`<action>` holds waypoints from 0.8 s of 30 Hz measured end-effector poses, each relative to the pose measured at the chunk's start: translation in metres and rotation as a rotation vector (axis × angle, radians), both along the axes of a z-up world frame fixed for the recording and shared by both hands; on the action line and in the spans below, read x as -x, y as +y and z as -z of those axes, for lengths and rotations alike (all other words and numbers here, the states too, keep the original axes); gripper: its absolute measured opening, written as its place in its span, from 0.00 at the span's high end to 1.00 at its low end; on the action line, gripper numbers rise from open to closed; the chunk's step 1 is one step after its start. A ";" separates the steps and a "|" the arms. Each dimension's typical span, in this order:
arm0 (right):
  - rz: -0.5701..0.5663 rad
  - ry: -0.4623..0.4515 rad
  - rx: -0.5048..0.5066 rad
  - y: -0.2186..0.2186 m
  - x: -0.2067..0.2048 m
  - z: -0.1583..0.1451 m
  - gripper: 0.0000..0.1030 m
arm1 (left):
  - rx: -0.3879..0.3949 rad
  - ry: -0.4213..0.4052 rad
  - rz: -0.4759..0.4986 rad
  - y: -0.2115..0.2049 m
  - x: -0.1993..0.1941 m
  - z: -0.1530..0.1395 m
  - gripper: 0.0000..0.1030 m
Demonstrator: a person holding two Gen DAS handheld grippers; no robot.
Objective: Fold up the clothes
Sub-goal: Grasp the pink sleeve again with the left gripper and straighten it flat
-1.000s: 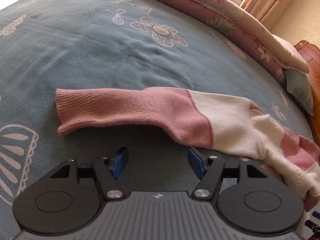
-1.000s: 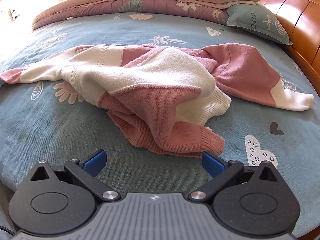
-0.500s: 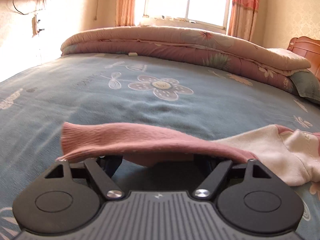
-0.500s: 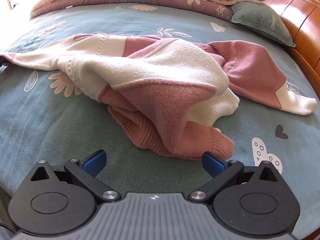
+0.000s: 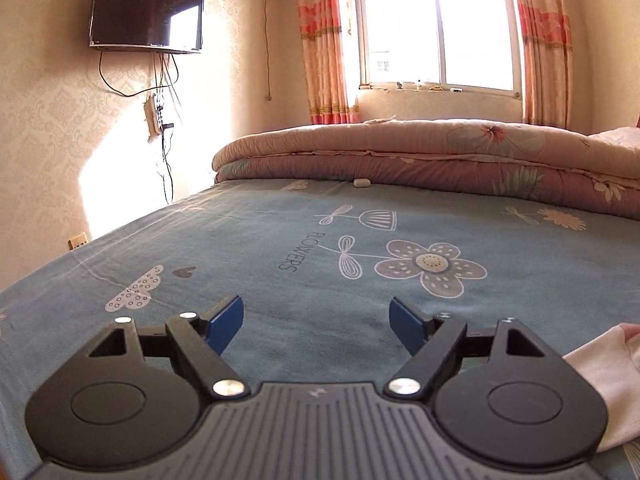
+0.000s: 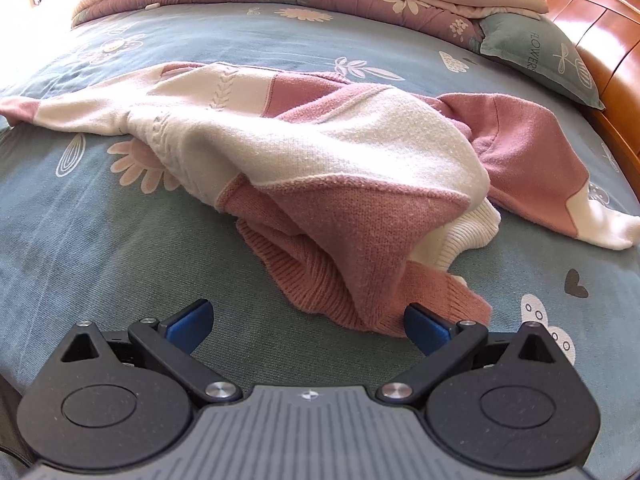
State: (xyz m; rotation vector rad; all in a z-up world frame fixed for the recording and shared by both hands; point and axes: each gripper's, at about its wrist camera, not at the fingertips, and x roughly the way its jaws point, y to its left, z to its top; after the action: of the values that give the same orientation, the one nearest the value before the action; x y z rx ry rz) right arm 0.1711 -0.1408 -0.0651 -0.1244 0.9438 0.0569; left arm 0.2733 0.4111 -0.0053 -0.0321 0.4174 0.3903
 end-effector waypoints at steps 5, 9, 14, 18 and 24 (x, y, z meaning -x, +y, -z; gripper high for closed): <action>0.004 0.002 -0.005 0.000 0.001 0.000 0.00 | 0.072 0.156 0.191 -0.037 -0.028 0.012 0.21; 0.004 0.011 -0.007 0.000 0.002 0.001 0.00 | 0.145 0.323 0.333 -0.070 -0.040 0.053 0.22; 0.005 0.018 -0.014 -0.003 0.001 0.004 0.00 | 0.190 0.434 0.391 -0.077 -0.022 0.085 0.22; 0.011 0.024 -0.021 -0.004 -0.002 0.008 0.00 | 0.208 0.362 0.369 -0.056 -0.014 0.058 0.22; 0.000 0.021 -0.013 -0.001 -0.002 0.008 0.00 | 0.117 0.347 0.123 0.003 -0.037 0.055 0.28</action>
State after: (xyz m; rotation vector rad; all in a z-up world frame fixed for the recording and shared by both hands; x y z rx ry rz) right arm 0.1732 -0.1420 -0.0734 -0.1115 0.9643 0.0644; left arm 0.3099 0.4143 -0.0606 -0.0528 0.7814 0.2486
